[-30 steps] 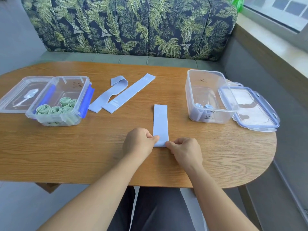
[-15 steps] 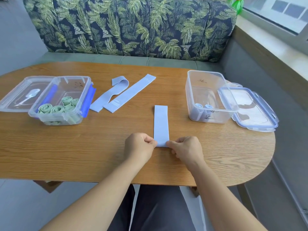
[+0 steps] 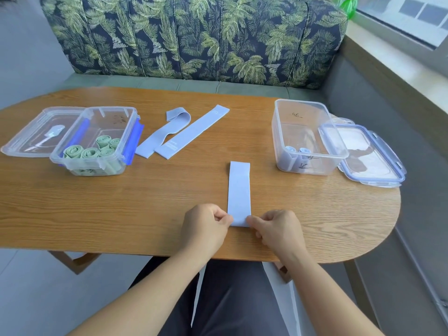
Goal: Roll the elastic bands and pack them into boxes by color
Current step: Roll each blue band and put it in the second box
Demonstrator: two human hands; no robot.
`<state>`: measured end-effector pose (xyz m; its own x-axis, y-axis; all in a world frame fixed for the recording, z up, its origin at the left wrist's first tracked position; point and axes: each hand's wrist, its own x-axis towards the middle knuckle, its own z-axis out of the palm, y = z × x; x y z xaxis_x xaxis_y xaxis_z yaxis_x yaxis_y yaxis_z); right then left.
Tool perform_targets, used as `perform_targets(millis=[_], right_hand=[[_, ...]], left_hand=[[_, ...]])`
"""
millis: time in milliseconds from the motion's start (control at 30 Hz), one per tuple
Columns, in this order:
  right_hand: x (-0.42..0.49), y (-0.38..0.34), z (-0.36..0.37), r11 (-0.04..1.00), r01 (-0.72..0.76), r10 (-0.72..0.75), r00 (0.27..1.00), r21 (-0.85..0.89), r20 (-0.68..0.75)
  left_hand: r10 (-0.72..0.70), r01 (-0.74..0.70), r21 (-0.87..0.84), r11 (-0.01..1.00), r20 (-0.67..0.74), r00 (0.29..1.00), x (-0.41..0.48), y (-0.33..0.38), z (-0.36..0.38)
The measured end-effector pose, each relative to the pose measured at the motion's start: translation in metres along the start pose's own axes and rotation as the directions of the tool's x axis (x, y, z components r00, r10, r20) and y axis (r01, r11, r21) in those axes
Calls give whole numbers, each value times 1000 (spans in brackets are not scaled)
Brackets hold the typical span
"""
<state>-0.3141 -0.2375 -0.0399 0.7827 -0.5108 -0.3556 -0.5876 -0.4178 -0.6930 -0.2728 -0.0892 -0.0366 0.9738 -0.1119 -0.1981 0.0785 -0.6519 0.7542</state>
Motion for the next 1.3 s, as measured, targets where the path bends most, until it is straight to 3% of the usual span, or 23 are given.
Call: perform_targets(millis=[500, 667, 800, 1133, 1300], right_hand=[[20, -15, 4, 999, -9, 6, 998, -35, -65], [16, -6, 5, 996, 41, -35, 997, 82, -66], [13, -4, 6, 998, 57, -54, 996, 40, -65], [18, -8, 8, 999, 35, -34, 997, 13, -74], [19, -11, 9, 1000, 7, -6, 997, 22, -72]], left_hand=[[-73, 72, 71, 995, 11, 997, 28, 15, 2], [-83, 82, 100, 992, 4, 997, 34, 17, 3], [-80, 79, 111, 991, 3, 997, 39, 17, 4], [-54, 53, -70, 996, -19, 998, 20, 6, 2], [-63, 63, -53, 997, 6, 998, 23, 6, 4]])
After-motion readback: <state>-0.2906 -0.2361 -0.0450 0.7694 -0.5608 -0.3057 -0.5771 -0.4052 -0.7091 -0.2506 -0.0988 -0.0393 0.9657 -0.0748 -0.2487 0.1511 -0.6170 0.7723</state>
